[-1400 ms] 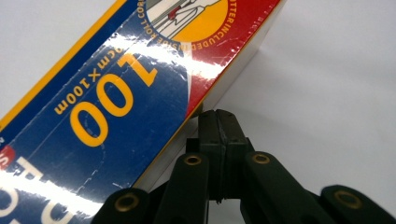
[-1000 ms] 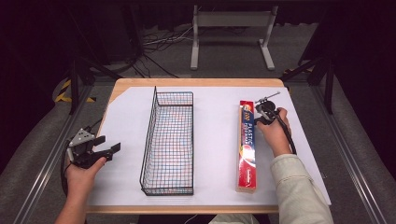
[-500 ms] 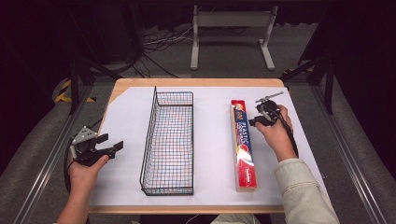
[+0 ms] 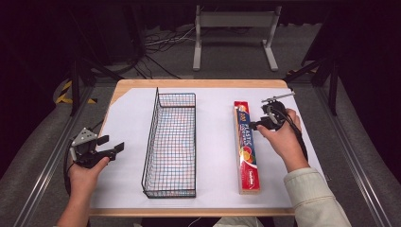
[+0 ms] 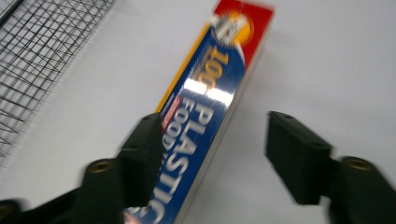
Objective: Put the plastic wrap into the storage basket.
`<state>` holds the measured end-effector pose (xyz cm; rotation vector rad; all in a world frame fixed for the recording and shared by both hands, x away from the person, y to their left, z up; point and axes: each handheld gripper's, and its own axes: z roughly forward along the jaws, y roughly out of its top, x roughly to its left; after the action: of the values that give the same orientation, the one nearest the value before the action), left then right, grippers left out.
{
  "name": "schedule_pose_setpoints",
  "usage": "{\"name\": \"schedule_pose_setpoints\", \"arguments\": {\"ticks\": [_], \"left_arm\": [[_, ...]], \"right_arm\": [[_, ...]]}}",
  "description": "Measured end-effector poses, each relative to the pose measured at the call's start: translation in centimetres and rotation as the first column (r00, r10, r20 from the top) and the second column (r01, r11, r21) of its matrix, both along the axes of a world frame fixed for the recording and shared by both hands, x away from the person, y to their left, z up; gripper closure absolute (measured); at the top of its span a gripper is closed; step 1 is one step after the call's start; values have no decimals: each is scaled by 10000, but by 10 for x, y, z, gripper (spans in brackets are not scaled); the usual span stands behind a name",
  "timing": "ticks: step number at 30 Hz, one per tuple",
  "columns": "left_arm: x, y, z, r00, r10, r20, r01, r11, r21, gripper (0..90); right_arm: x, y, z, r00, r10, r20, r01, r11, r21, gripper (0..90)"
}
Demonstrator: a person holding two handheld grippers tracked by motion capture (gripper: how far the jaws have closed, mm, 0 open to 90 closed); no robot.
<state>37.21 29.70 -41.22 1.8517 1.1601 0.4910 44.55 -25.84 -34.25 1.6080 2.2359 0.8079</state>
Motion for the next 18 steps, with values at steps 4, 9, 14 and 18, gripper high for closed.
{"name": "schedule_pose_setpoints", "arguments": {"ticks": [4, 9, 14, 18], "left_arm": [[-1, 0, 1, 10000, 13, -21, -13, 10000, -26, 275], [-1, 0, 1, 10000, 13, -20, -13, 10000, -37, 275], [-1, 0, 1, 10000, 20, -26, -20, 10000, -22, 274], [-1, 0, 1, 10000, 37, -15, -37, 10000, -49, 275]], "right_arm": [[-12, 7, 6, 9998, -203, -91, 202, 9997, -112, 382], [-25, 18, 6, 9985, -550, 80, 551, 9983, -202, 271], [-33, 29, 1, 9959, -896, -92, 892, 9954, -350, 206], [-35, 35, -5, 9953, -961, -112, 955, 9946, -416, 181]]}}
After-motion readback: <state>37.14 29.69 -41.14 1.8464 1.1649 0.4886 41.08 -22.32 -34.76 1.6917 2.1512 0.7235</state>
